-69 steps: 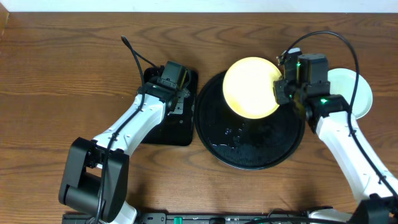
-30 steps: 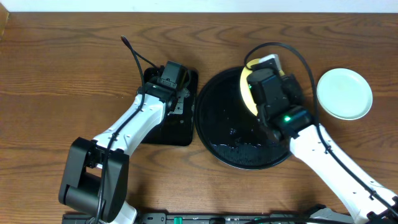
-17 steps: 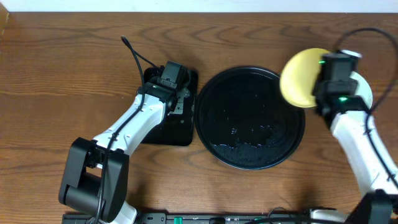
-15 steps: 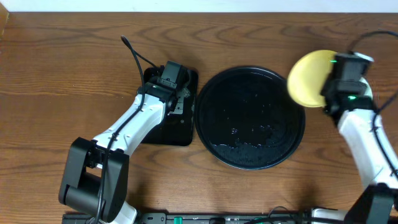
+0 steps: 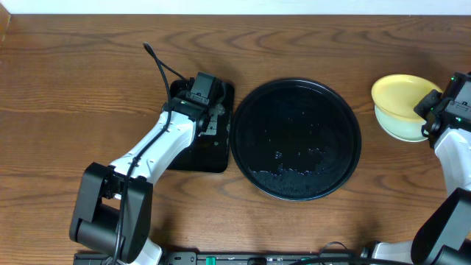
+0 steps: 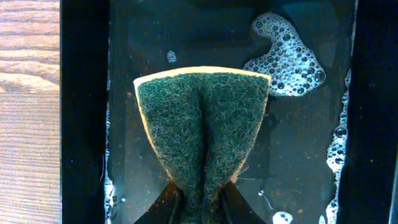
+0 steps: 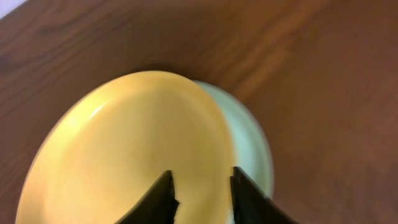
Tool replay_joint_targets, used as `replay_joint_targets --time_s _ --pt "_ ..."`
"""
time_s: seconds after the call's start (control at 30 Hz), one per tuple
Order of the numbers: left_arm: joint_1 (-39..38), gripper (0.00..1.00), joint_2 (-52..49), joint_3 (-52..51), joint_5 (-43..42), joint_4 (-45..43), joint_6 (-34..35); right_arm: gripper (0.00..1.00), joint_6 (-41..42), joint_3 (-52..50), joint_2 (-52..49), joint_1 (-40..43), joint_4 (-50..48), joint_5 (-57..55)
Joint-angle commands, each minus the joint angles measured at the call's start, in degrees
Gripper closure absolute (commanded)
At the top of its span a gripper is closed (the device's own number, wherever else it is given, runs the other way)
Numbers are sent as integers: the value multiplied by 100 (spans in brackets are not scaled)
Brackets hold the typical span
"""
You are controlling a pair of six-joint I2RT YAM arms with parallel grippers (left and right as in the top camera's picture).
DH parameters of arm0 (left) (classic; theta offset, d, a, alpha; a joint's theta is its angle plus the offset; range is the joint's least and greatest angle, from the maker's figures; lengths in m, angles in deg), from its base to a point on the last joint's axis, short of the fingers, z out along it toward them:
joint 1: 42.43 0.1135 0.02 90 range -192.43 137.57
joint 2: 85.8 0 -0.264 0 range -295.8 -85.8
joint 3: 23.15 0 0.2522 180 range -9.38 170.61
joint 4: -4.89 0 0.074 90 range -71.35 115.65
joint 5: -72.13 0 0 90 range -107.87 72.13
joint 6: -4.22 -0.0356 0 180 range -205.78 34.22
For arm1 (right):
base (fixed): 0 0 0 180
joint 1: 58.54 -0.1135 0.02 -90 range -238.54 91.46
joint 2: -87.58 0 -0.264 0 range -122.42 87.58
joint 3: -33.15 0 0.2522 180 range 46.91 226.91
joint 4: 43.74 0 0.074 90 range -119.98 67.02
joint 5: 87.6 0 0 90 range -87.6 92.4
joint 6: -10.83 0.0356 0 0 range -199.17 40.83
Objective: Clean dirty plates on tray and stack at the side
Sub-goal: 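Place the yellow plate on top of the pale green plates at right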
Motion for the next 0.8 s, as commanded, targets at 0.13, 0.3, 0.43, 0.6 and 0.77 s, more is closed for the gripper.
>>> replay_joint_targets --time_s 0.13,0.3,0.43,0.6,0.77 --pt "46 75 -11 -4 72 -118 -48 65 -481 15 -26 -79 369 1421" --pt "170 75 -11 -4 74 -251 -52 65 -501 15 -26 -101 691 1534" --pt "319 71 17 -2 74 -363 -52 65 -629 15 -26 -101 863 1759" --pt "476 62 293 0 72 -501 -70 57 -1475 15 -26 -177 944 3257" --pt "647 53 516 2 66 -643 -68 36 -1530 17 -22 -614 1248 2907"
